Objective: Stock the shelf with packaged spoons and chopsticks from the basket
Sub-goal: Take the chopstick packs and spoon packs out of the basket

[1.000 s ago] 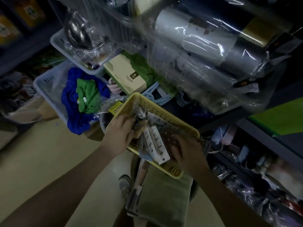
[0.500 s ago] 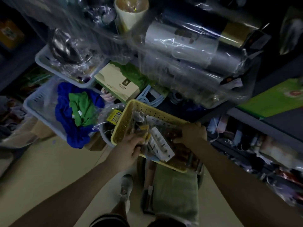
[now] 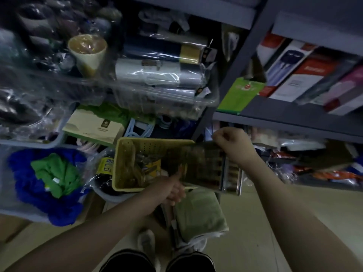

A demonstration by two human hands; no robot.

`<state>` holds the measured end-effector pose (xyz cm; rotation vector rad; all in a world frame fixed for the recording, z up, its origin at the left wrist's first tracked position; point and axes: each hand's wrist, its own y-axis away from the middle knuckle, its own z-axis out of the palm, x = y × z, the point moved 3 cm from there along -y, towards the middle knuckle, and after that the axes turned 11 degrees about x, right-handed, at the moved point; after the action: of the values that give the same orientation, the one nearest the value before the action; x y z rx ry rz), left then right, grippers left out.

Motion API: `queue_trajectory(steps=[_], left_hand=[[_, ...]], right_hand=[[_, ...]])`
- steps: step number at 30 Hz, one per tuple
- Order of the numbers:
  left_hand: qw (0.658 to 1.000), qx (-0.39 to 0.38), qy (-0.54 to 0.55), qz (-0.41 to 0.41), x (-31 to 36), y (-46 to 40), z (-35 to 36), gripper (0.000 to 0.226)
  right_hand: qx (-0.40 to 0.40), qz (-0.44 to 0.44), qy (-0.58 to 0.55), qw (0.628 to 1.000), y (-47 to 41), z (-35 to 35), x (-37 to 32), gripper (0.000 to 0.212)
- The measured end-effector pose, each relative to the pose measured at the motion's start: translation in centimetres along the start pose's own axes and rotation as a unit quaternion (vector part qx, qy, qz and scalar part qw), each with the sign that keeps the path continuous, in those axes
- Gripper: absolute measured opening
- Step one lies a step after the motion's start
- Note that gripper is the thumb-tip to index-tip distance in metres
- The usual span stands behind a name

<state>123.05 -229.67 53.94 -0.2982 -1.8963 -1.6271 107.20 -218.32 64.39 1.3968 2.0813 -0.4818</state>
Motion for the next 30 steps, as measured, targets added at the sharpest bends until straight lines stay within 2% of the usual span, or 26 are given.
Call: queue_trajectory(steps=[2, 4, 6, 9, 11, 13, 15, 18, 20, 21, 23, 26, 28, 30], left_hand=[[0.995, -0.032, 0.075, -0.059, 0.4, 0.7, 0.7, 0.058], [0.970, -0.061, 0.213, -0.100, 0.8, 1.1, 1.2, 0.055], [0.936, -0.062, 0.325, -0.123, 0.8, 1.1, 1.5, 0.042], [0.913, -0.009, 0.388, -0.126, 0.3, 0.4, 2.2, 0.015], [0.900, 0.006, 0.419, -0.120, 0.9, 0.2, 2.5, 0.011], [0.891, 0.030, 0.438, -0.112, 1.9, -0.3, 1.7, 0.012], [0.902, 0.066, 0.417, -0.094, 2.6, -0.9, 0.0, 0.011], [0.928, 0.094, 0.353, -0.077, 2.6, -1.0, -2.4, 0.010], [0.940, 0.096, 0.320, -0.072, 2.6, -0.1, -3.4, 0.011], [0.944, 0.095, 0.310, -0.065, 2.8, 0.4, -3.7, 0.015], [0.951, 0.092, 0.292, -0.051, 3.3, 1.5, -4.0, 0.019], [0.967, 0.098, 0.232, -0.033, 3.6, 2.9, -4.0, 0.018], [0.974, 0.120, 0.190, -0.012, 3.4, 3.8, -4.2, 0.015], [0.976, 0.152, 0.156, 0.023, 3.1, 4.5, -5.0, 0.011]], right_hand=[[0.042, 0.027, -0.059, 0.997, 0.3, -0.5, -0.1, 0.018], [0.054, 0.090, -0.110, 0.988, 0.6, 0.3, 1.1, 0.021], [0.038, 0.158, -0.157, 0.974, 1.6, 1.9, 2.5, 0.021], [0.017, 0.212, -0.245, 0.946, 2.8, 2.9, 4.0, 0.020], [0.002, 0.186, -0.230, 0.955, 3.2, 2.3, 4.5, 0.030], [0.040, 0.171, -0.150, 0.973, 3.0, 1.9, 6.5, 0.037], [0.031, 0.227, -0.140, 0.963, 3.2, 2.3, 8.4, 0.043], [-0.062, 0.321, -0.245, 0.913, 3.7, 5.1, 9.3, 0.053], [-0.042, 0.315, -0.199, 0.927, 3.1, 6.7, 10.0, 0.055], [-0.016, 0.302, -0.136, 0.943, 2.6, 7.1, 10.3, 0.053], [-0.002, 0.292, -0.055, 0.955, 1.7, 7.4, 10.6, 0.045], [-0.103, 0.324, -0.161, 0.926, 1.2, 8.2, 9.7, 0.027], [-0.160, 0.311, -0.191, 0.917, 1.2, 8.3, 7.8, 0.008], [-0.137, 0.264, -0.191, 0.935, 0.9, 7.2, 5.8, 0.004]])
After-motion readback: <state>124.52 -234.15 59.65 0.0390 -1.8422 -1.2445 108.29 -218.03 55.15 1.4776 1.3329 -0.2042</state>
